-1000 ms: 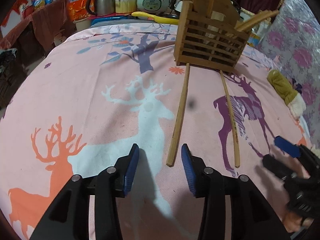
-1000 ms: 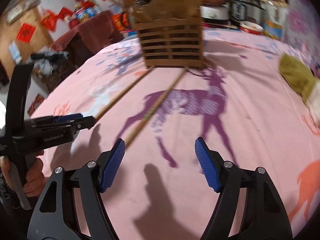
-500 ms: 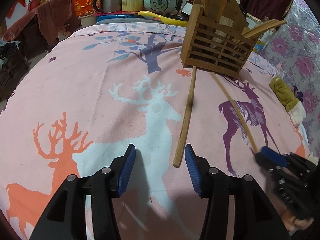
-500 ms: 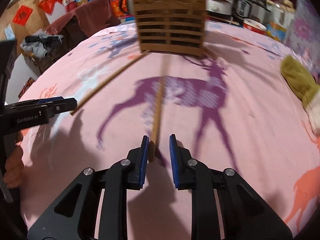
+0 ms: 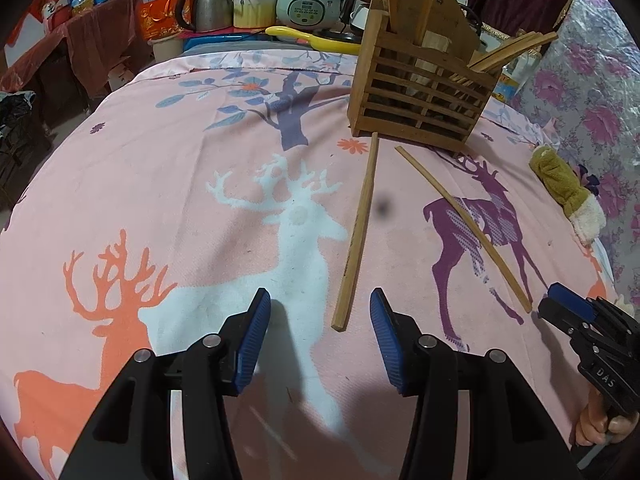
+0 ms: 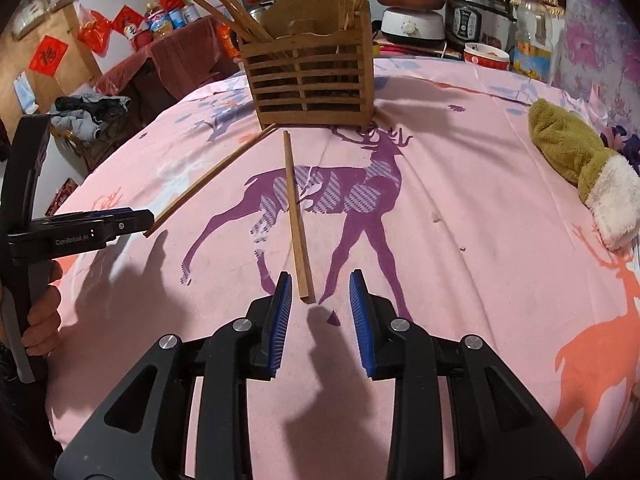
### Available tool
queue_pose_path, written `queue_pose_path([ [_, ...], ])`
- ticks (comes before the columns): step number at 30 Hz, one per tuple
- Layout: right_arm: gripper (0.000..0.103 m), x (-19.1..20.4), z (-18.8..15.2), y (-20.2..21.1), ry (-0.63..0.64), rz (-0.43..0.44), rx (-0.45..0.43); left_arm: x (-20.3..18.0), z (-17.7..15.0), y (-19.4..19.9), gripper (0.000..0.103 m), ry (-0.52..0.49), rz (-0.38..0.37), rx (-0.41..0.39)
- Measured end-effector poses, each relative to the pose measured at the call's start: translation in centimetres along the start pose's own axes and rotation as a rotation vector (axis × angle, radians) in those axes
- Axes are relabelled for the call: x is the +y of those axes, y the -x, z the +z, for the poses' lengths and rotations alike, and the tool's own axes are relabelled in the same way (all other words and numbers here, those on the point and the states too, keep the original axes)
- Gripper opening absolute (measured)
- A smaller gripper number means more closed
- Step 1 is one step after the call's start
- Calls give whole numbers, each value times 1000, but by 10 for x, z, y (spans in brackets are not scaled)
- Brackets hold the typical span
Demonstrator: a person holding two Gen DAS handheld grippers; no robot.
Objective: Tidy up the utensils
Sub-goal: 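Lower both open tools over one loose chopstick each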
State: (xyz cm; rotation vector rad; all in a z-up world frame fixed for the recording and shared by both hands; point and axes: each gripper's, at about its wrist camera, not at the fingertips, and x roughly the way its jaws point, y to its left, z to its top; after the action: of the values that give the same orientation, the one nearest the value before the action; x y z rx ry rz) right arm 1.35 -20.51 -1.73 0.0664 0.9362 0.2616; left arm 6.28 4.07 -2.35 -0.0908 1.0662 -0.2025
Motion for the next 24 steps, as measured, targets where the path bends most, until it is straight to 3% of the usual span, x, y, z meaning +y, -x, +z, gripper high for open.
queue_pose_path([
  [17,32,1,-1,-8,1,-8,26,-13,-4,-2,50,-53,-22,15],
  [20,32,-1,0,-9,-14,-4,30,-21,-6,-5,38,-92,-11,21],
  [24,32,-3,0,-9,-25,2,30,-27,-8,-10,31,-134,35,25],
])
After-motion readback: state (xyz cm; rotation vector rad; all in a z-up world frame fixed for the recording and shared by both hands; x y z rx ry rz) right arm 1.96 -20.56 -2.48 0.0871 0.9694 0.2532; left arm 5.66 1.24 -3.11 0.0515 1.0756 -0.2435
